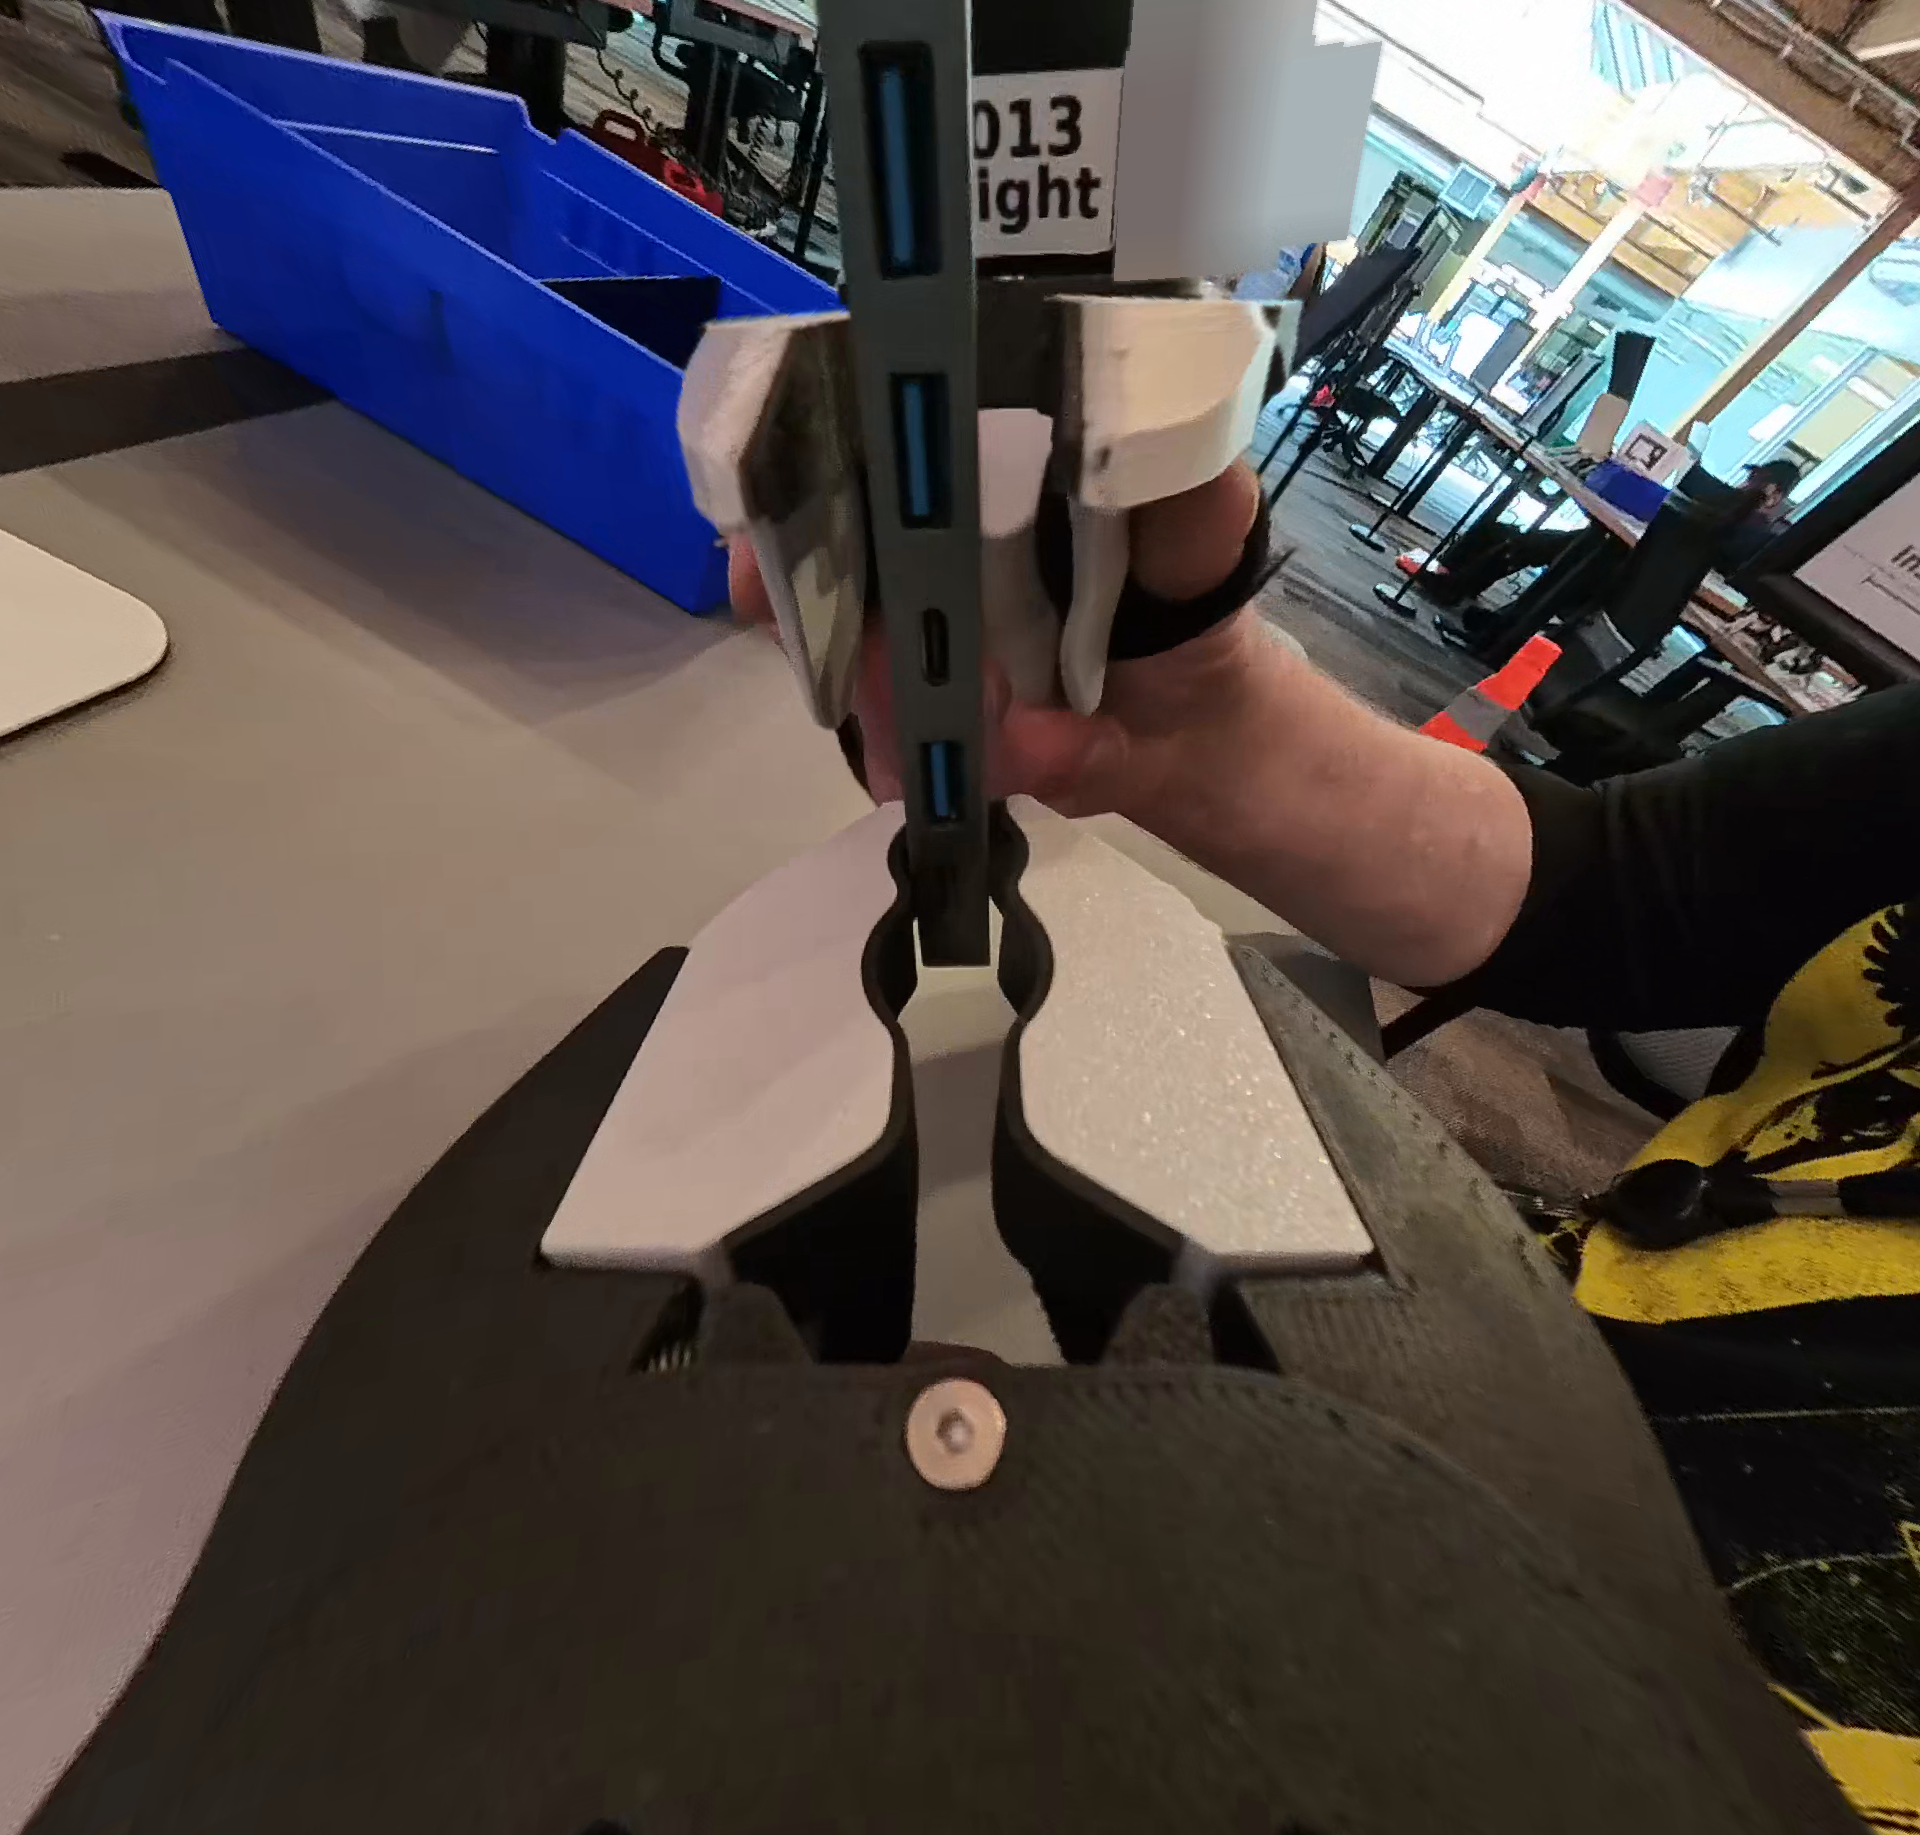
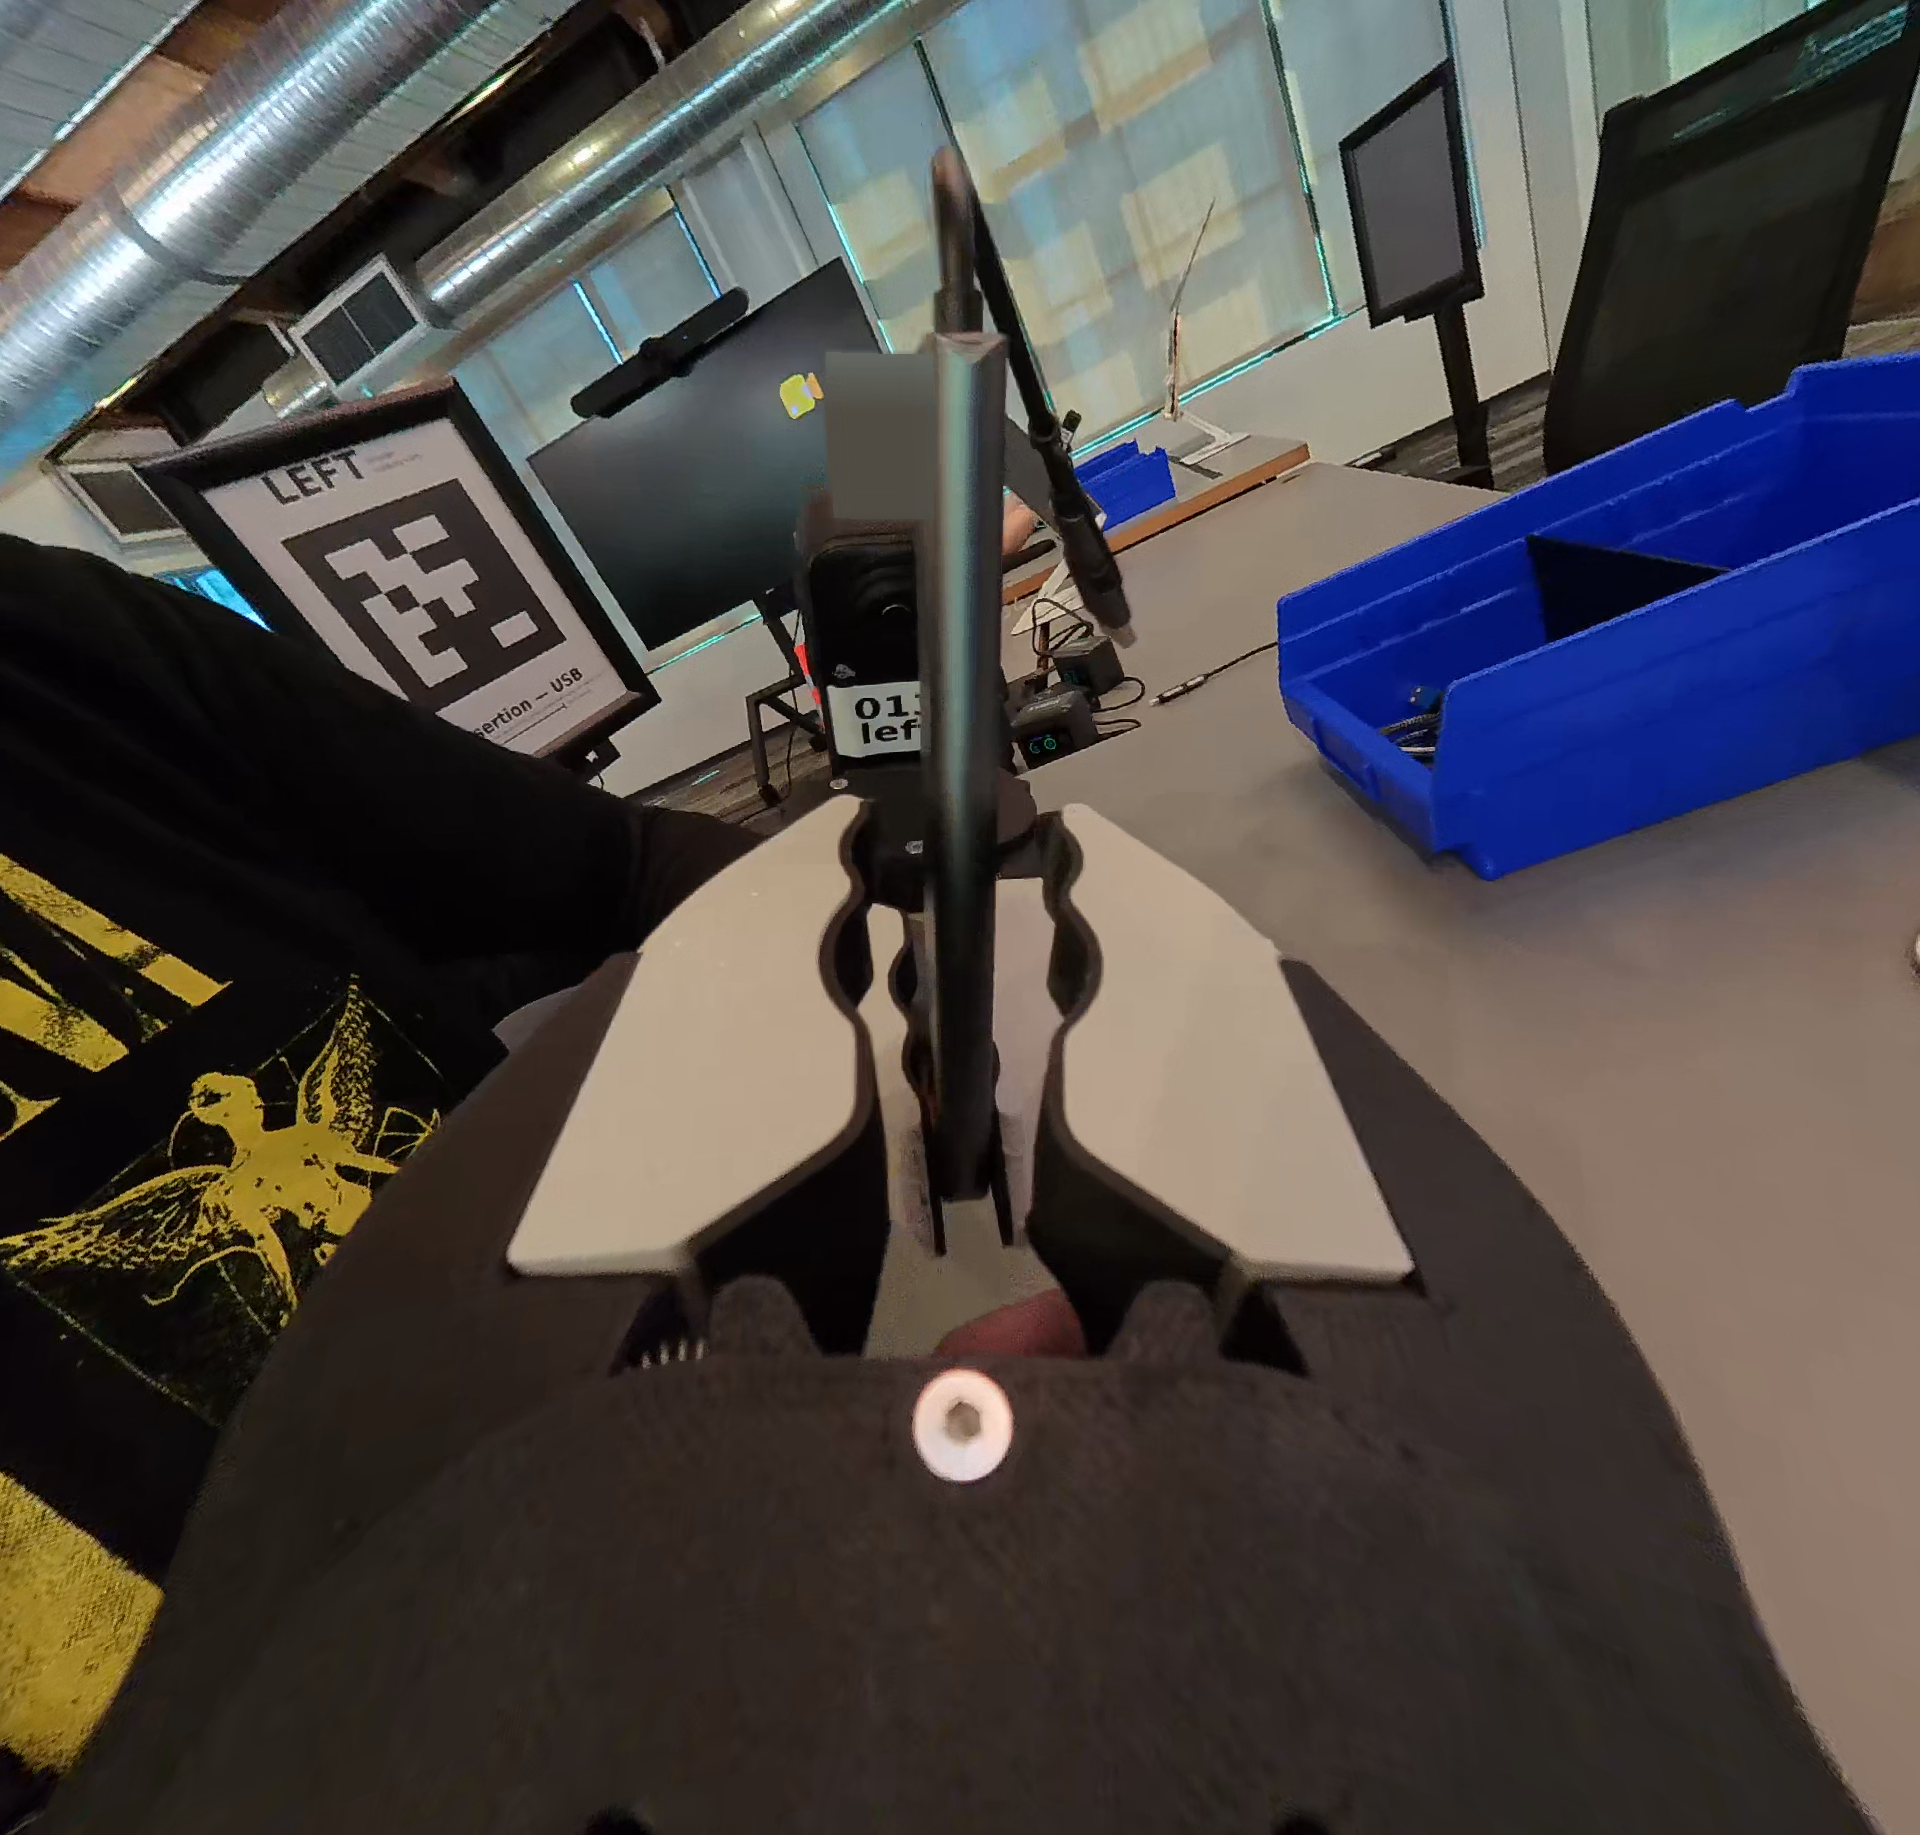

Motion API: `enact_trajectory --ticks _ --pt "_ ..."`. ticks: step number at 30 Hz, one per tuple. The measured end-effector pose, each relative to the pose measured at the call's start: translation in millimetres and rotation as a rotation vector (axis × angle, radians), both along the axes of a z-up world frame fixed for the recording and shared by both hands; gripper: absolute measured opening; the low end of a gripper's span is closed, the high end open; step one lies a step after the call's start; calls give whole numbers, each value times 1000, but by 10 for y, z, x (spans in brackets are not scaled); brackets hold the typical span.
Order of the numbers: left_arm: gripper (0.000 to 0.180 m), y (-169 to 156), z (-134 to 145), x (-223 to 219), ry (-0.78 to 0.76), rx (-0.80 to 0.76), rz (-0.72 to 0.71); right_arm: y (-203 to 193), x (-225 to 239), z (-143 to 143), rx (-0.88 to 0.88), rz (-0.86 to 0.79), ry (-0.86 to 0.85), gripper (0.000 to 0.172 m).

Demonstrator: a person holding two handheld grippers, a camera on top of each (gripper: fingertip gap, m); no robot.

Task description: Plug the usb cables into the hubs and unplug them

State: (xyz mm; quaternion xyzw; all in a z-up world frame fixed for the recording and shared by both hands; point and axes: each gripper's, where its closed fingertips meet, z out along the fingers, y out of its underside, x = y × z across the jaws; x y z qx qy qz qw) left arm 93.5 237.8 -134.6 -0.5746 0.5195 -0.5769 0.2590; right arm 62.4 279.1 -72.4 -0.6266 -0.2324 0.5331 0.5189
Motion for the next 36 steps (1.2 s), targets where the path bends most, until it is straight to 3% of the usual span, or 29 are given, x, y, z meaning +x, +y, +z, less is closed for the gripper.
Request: enact_trajectory --ticks 5,9,13,16,22,26,28,32,36 --pt "11 -22 -14 26 -10 -40 0 -13 -43 -77 -61 34 -45 11" --pt "11 -34 -4 30 -13 -46 -8 -19 -27 -65 -55 23 -40 11" --pt "11 -38 77 0 -22 -85 -40 -20 79 -56 17 -40 -134 39" --pt "11 -47 102 -7 -8 -83 -67 -30 107 -62 50 -54 -229 39" --pt "11 -79 72 41 -8 -82 -71 -91 20 -44 -56 94 -118 10" --pt "11 -90 17 47 8 -70 -66 -102 -9 -77 -94 131 -63 9" --pt "11 -122 -33 51 30 -59 -82 -111 -30 -89 -101 148 -57 17" --pt "11 -125 -61 55 30 -88 -74 -99 -29 -146 -100 146 -103 10" --pt "13 -123 -49 14 30 -94 -74 -85 20 -135 -114 144 -19 10"
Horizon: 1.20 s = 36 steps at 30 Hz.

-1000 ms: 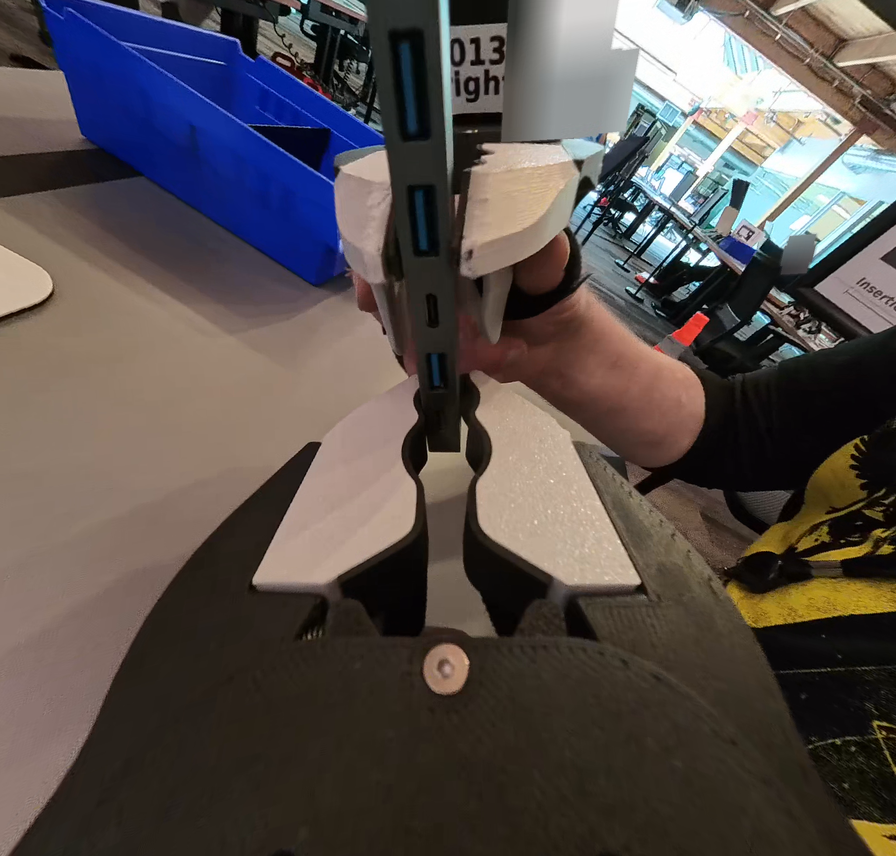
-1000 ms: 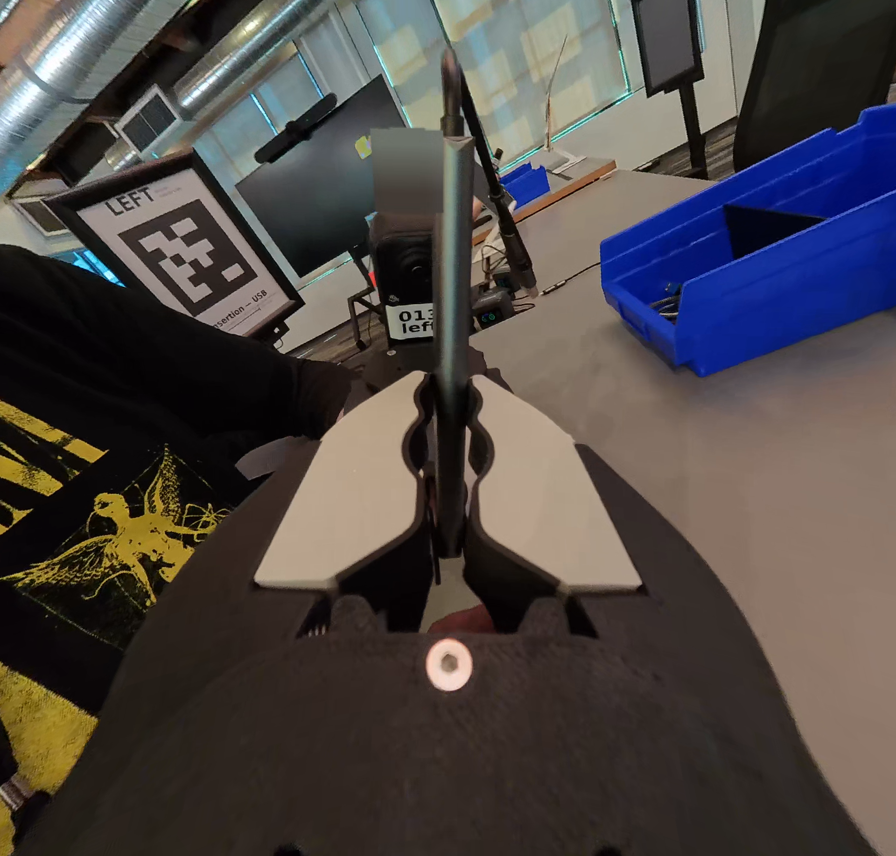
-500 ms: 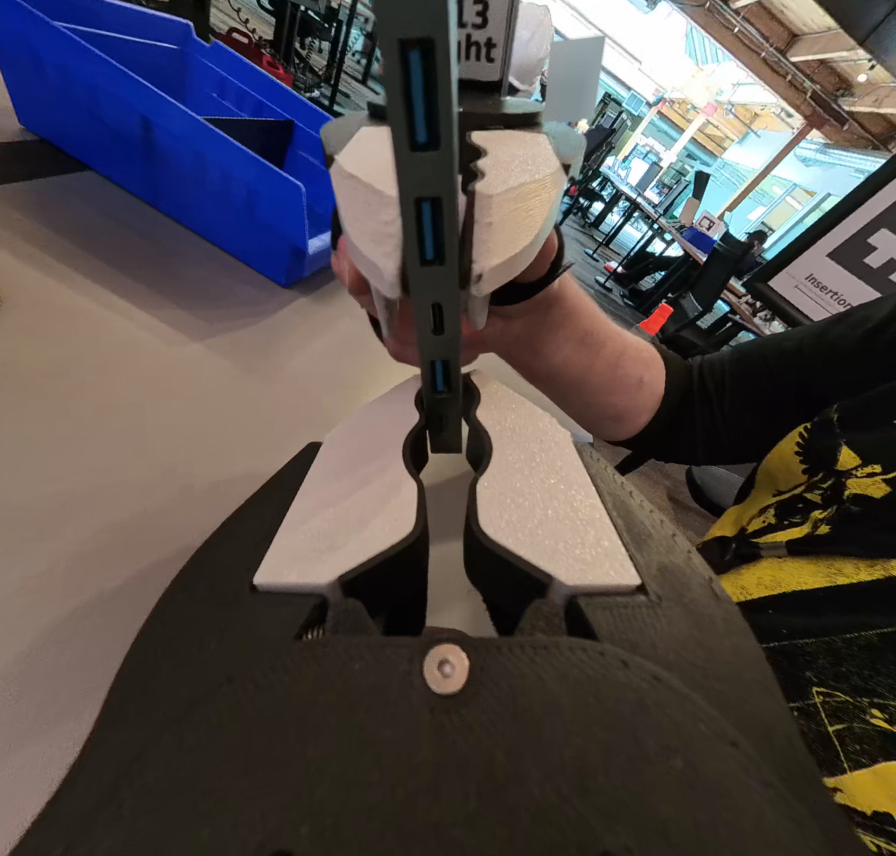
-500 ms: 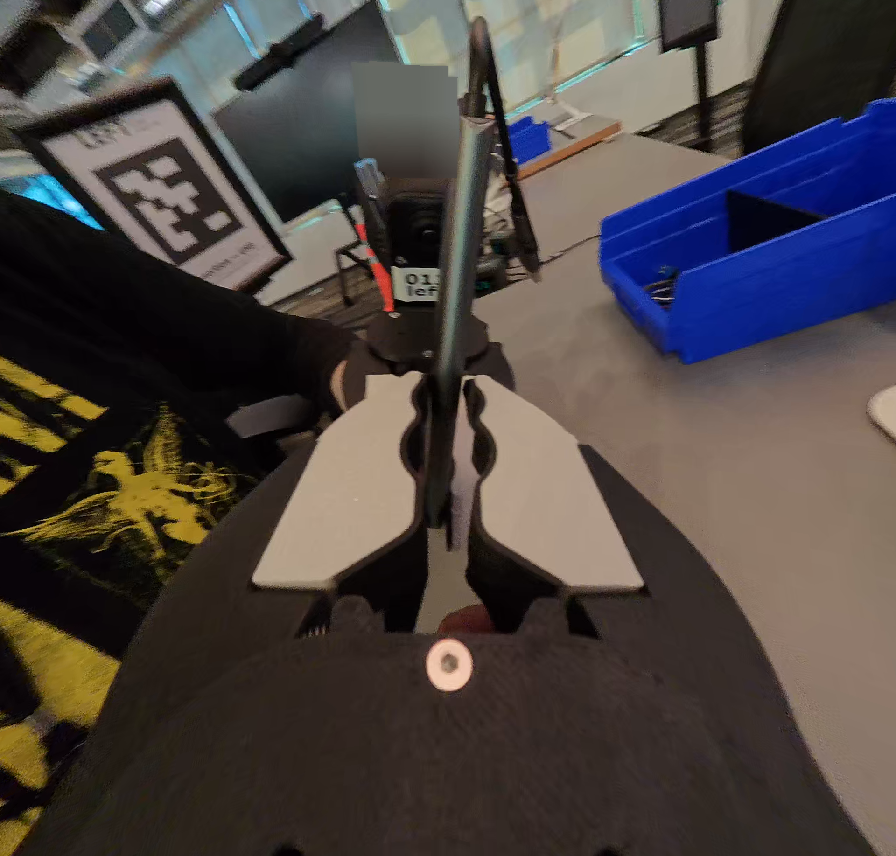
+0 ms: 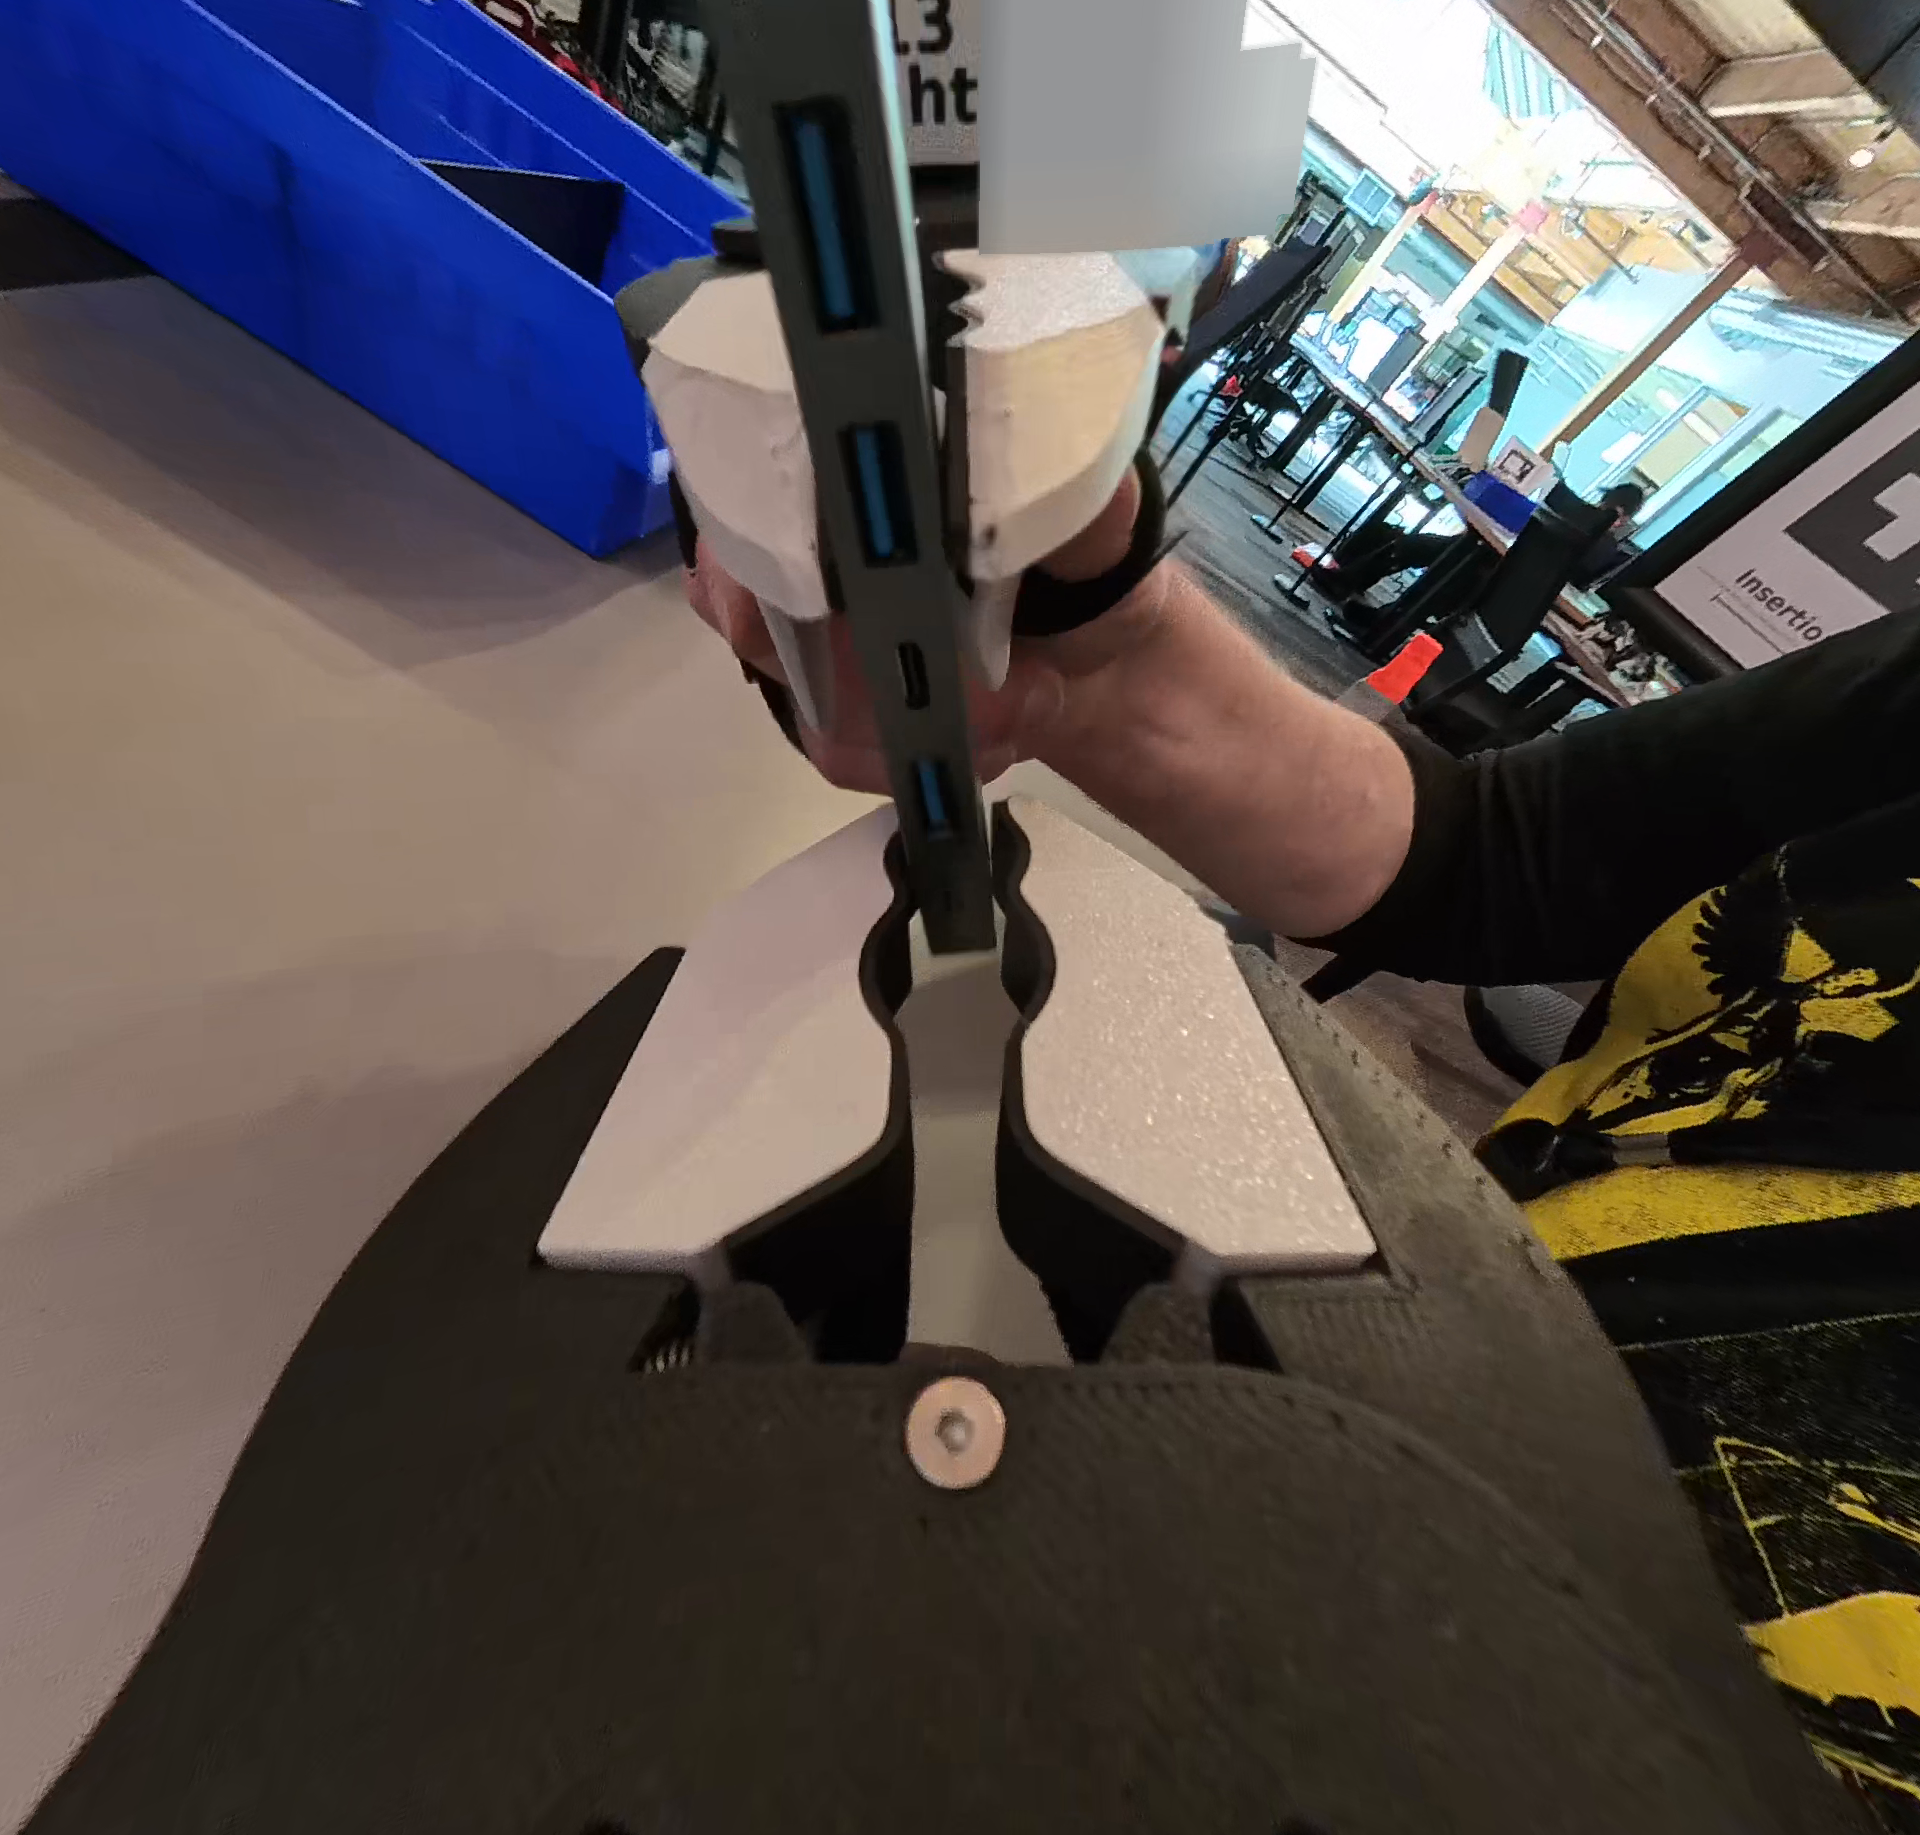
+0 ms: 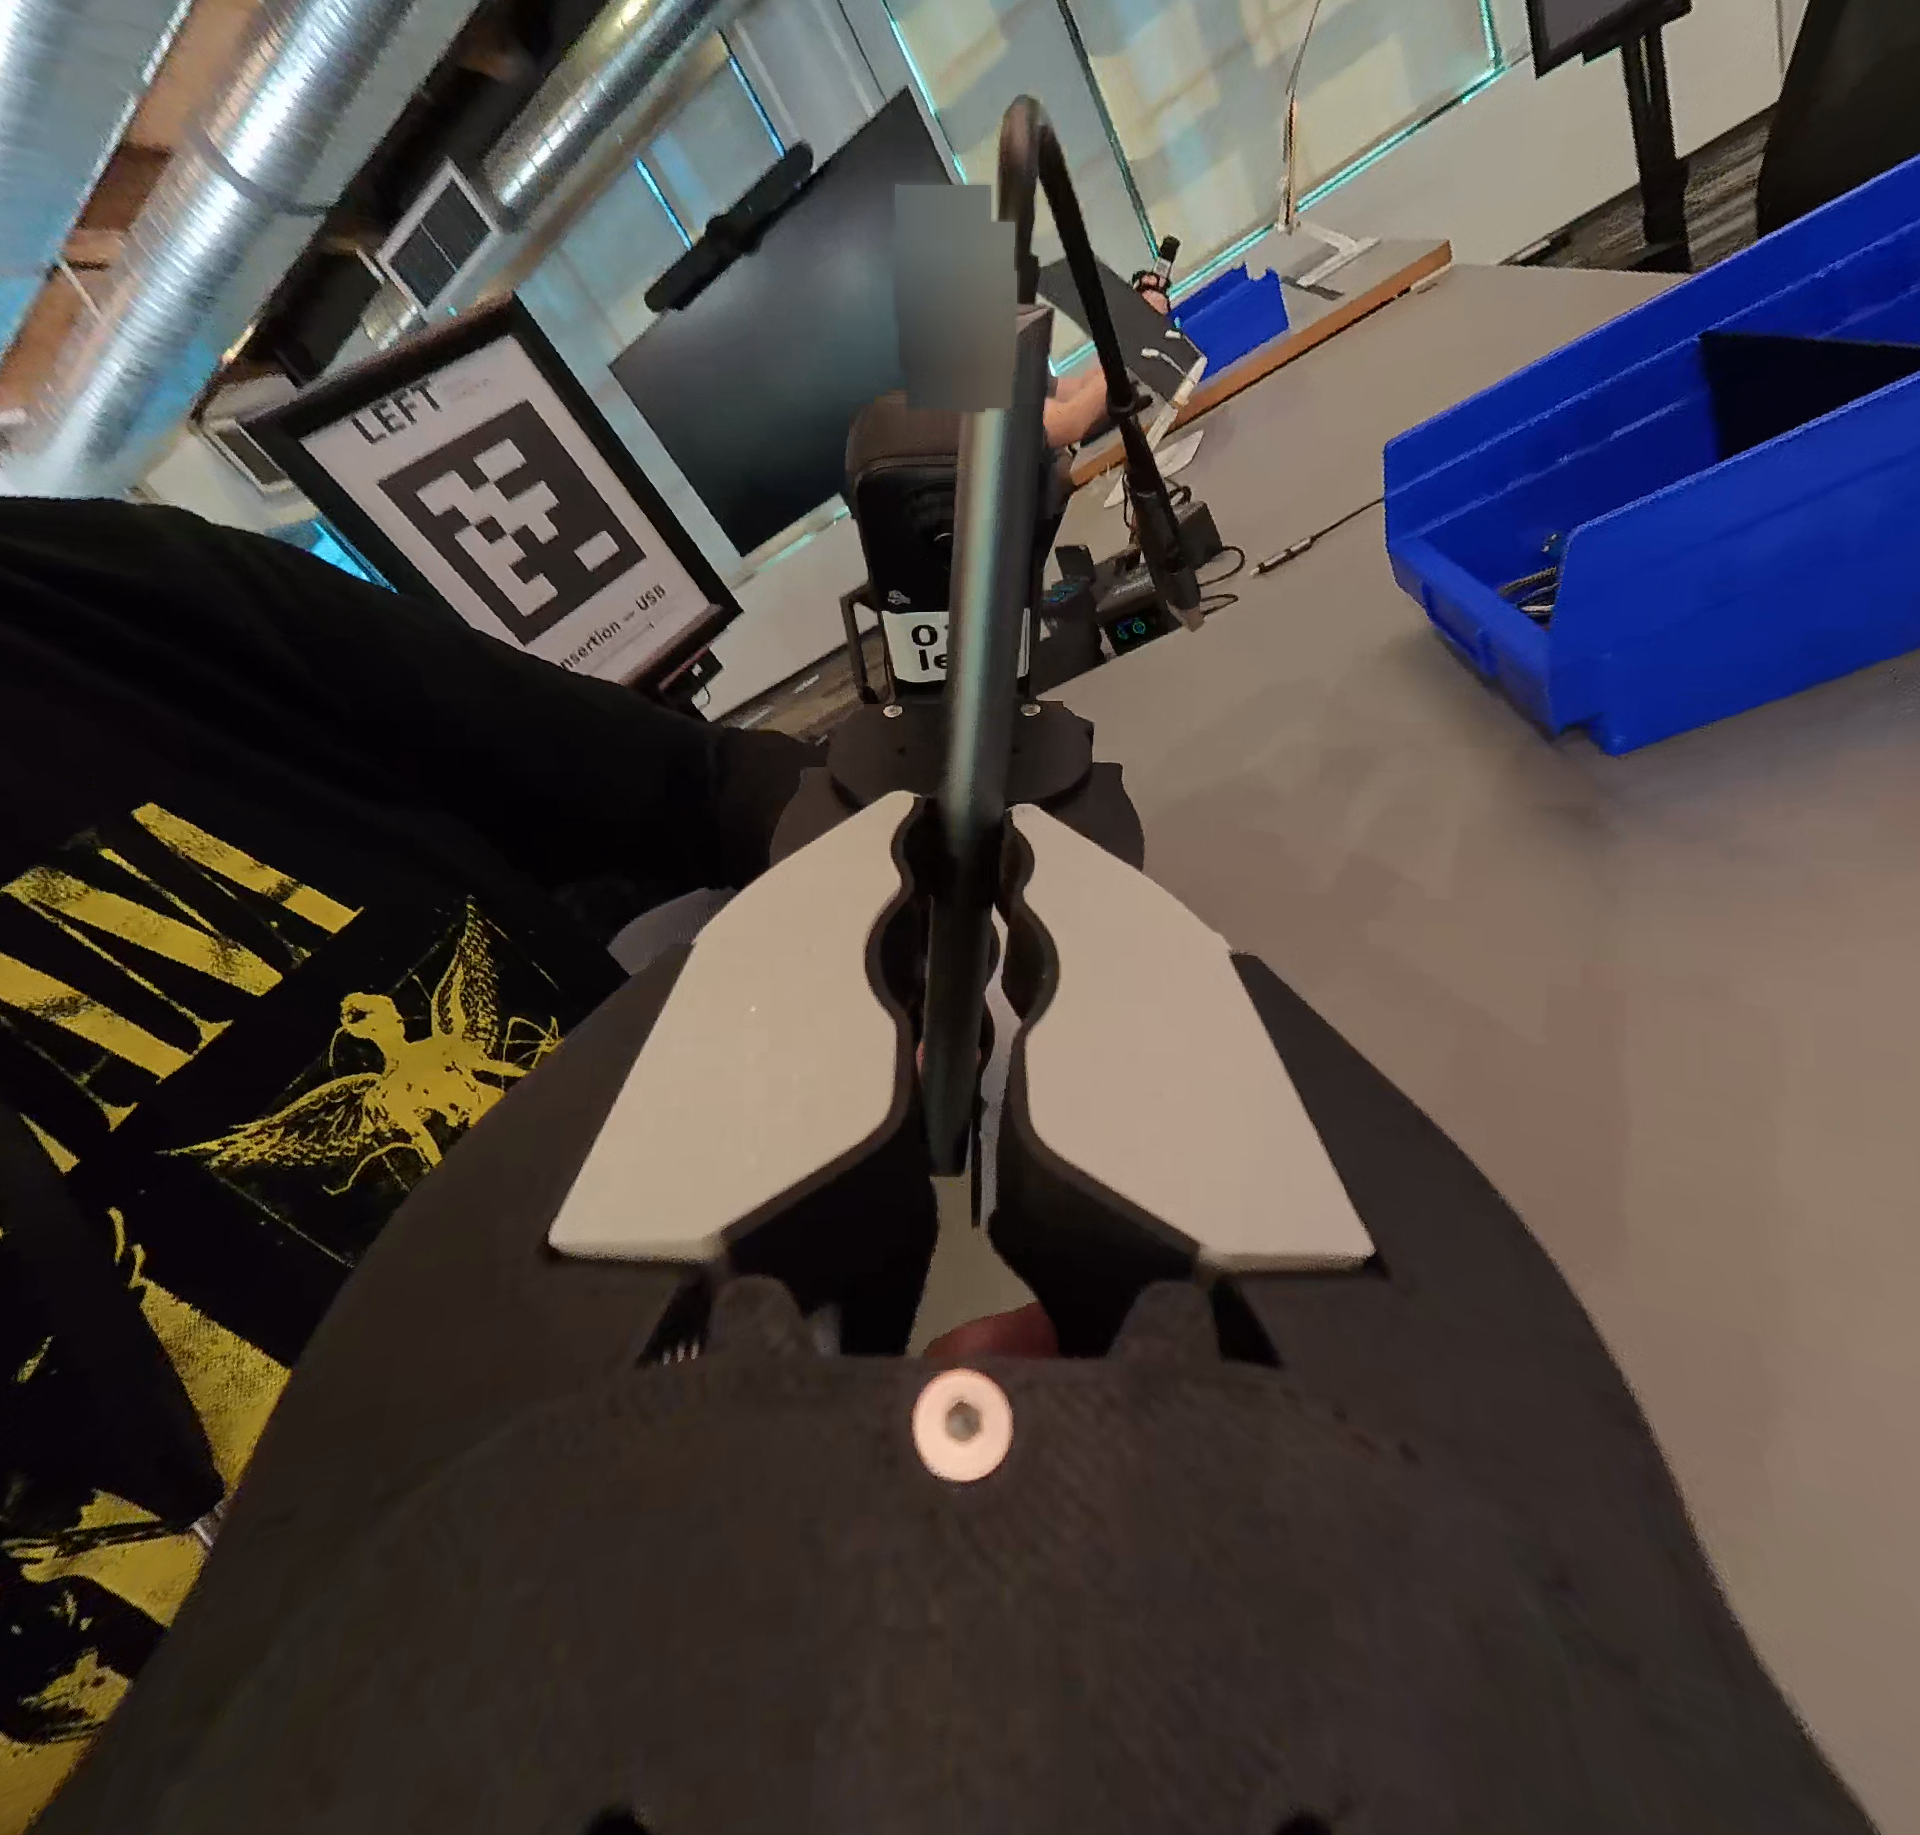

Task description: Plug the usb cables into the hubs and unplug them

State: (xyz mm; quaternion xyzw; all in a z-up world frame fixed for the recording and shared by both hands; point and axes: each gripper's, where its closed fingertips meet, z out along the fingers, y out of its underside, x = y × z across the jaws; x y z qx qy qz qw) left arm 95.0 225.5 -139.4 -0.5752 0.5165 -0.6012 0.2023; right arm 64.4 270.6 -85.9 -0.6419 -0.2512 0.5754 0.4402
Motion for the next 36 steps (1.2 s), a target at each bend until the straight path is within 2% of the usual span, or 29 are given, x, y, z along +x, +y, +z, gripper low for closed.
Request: enact_trajectory --ticks 3,6,9,13,17,21,27,30,36 --pt "29 146 15 -127 19 51 48 8 106 -3 4 -33 47 10" --pt "30 511 106 -401 44 185 155 14 243 -58 -2 -69 77 10" --pt "31 1209 242 -814 122 405 333 43 371 -194 -28 -103 98 10" --pt "25 2260 460 -1466 263 506 531 87 476 -367 -64 -129 138 10" --pt "16 3015 445 -1941 482 684 610 96 486 -432 -65 -128 119 10" --pt "13 3440 133 -2021 724 801 550 108 466 -492 -73 -123 110 10" --pt "16 3802 -478 -1824 981 863 397 114 435 -589 -85 -118 83 10" --pt "12 3957 -740 -1777 1068 892 351 112 438 -607 -87 -117 81 10" --pt "15 4076 -1133 -1733 1183 971 254 115 446 -633 -90 -116 72 10"
